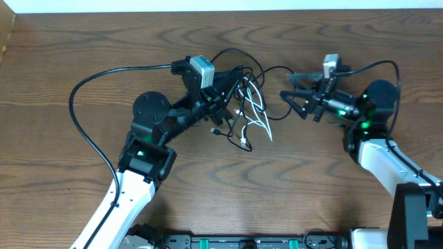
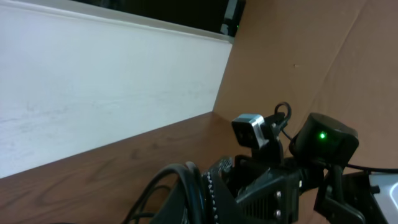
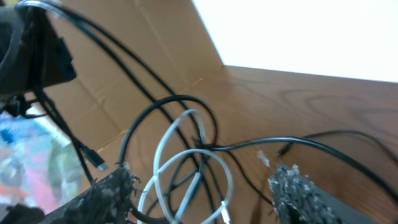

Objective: Untangle cables

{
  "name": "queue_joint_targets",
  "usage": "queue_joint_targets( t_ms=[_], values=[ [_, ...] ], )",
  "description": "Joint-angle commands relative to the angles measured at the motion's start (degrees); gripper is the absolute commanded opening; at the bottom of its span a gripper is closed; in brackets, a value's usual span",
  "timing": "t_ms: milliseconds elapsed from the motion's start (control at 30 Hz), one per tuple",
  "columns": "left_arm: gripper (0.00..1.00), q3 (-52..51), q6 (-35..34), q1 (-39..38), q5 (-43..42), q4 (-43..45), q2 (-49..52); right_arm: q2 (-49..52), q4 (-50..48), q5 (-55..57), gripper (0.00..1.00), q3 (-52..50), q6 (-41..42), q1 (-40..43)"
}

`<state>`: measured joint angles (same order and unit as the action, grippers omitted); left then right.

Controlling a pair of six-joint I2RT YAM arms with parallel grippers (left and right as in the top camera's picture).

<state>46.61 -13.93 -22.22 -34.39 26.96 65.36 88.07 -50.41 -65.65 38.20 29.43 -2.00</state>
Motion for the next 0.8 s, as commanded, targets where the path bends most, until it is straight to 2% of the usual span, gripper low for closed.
queue_joint_targets(
  t_ms=[0,300,333,467,533,767],
  values=[
    [0.08,0.5,-2.0,0.2,-1.3,1.2,-0.9,-0.2,-0.1,3.4,0.66,0.2,-4.7,-3.3],
    [0.08,0.5,-2.8,0.1,-2.7,2.8,-0.9,-0.2,0.0,8.5,0.68,0.2,-9.6,-8.4],
    [0.08,0.5,-2.8,0.1,-2.7,2.8,-0.9,-0.2,0.0,8.6,0.67,0.2,-10.3,-8.6],
    [0.07,0.5,-3.0,-0.3,-2.7,2.8,-0.9,-0.2,0.1,8.6,0.5,0.2,-11.5,-9.2],
    [0.08,0.5,-2.9,-1.4,-2.7,3.0,-0.9,-0.2,0.4,8.7,0.44,0.2,-12.5,-9.5],
    [0.07,0.5,-2.9,-2.9,-2.7,4.5,-0.9,-0.2,2.5,8.7,0.44,0.2,-16.7,-10.9]
  ],
)
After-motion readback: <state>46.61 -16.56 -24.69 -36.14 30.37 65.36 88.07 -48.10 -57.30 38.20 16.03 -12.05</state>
